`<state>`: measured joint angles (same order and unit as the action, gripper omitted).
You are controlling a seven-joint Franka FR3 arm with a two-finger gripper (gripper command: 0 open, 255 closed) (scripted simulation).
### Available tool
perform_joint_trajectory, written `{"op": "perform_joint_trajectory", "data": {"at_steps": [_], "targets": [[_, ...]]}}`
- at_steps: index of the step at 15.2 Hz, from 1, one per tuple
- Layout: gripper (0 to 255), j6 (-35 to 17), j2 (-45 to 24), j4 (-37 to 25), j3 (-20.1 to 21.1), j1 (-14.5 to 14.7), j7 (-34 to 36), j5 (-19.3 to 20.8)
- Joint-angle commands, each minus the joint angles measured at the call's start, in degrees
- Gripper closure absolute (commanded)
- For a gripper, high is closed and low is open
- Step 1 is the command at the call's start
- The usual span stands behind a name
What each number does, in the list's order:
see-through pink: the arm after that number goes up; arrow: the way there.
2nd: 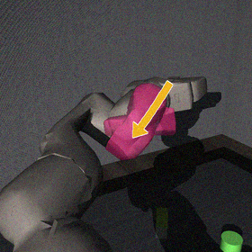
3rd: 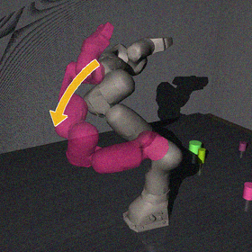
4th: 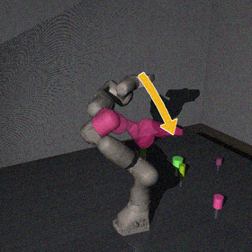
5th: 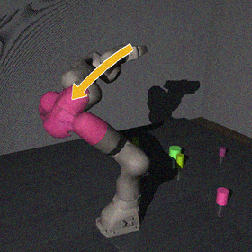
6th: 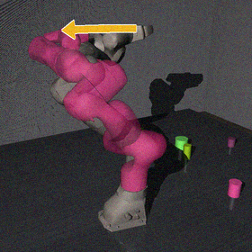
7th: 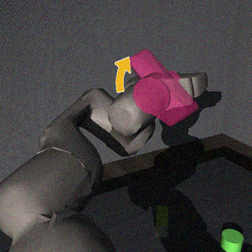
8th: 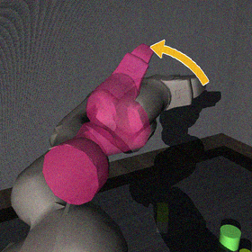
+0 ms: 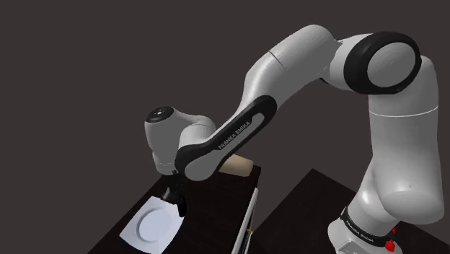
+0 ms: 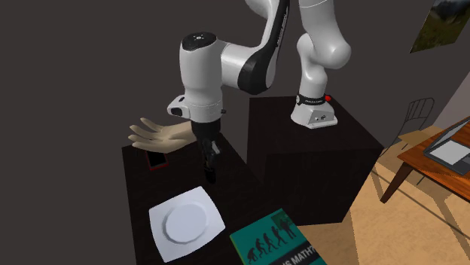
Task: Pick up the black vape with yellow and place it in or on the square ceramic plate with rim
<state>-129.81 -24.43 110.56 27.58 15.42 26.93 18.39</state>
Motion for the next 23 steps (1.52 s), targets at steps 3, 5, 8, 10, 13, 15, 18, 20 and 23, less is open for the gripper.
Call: {"op": "perform_joint_trajectory", "data": {"at_steps": [3,5,8,10,13,15,18,20,23], "targets": [[255,6.7,-6.8,-12.9,-0.8,3.4,0.5,1.4],[255,10.3,-11.0,-20.5,-1.4,5.5,0.5,2.1],[255,16.3,-17.8,-33.4,-2.4,9.1,0.0,3.1],[255,15.2,-18.5,-33.0,-2.6,9.1,0.2,3.3],[255,13.6,-19.5,-32.3,-2.9,9.2,0.5,3.8],[255,12.5,-20.3,-32.0,-3.2,9.3,0.7,4.1],[255,11.0,-21.4,-31.6,-3.5,9.5,1.0,4.6],[255,10.1,-22.3,-31.5,-3.8,9.6,1.2,4.9],[255,8.7,-23.6,-31.4,-4.2,9.8,1.5,5.3]]}}
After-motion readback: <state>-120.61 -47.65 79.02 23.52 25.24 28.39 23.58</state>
